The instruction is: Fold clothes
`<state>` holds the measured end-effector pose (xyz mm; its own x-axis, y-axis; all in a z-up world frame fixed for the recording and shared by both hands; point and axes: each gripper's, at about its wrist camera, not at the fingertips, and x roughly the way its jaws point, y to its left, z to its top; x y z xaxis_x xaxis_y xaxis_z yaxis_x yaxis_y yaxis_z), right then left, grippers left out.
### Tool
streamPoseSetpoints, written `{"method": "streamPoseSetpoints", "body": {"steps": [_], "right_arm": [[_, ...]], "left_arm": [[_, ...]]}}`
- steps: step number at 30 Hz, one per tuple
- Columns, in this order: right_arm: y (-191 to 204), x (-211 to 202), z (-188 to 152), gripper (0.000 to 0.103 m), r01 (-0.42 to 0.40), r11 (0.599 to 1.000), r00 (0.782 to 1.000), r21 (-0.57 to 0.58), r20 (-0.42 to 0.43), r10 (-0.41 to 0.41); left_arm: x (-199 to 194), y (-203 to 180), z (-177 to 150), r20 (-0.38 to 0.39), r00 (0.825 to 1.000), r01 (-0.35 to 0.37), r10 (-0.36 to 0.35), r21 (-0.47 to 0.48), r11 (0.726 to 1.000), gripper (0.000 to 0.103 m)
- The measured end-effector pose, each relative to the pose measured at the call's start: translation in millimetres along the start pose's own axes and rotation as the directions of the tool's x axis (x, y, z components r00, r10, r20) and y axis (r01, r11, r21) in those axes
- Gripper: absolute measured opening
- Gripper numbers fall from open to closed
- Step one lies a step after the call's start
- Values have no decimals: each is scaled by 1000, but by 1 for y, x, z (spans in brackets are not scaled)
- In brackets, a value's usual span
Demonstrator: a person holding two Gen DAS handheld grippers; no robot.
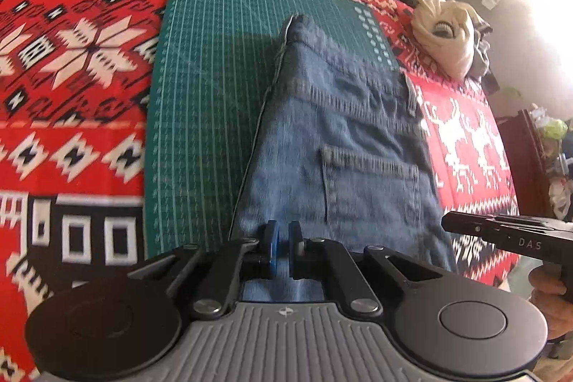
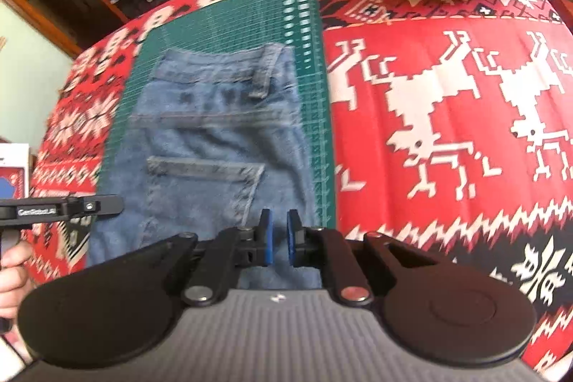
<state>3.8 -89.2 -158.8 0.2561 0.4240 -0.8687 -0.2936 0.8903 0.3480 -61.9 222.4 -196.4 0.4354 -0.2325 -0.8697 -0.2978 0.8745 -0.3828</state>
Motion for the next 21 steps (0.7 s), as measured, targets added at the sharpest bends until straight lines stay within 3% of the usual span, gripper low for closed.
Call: {"method": "streamPoseSetpoints", "body": {"steps": [5,8,21], "right_arm": [[9,3,-18,10,-3,999,1000,-35,-19,2],[5,9,-25,4,-9,1000,1000,-16,-29,8],[-2,6,-29,4,-29,1000,999,11,-41,30]], "left_arm": [[-1,10,-19,-32,999,-3,2,-19,1000,4],[-2,15,-31,-47,999,-18,16,-26,999,3],[-25,31,-72,-52,998,-40,37,-62,997,3]]}}
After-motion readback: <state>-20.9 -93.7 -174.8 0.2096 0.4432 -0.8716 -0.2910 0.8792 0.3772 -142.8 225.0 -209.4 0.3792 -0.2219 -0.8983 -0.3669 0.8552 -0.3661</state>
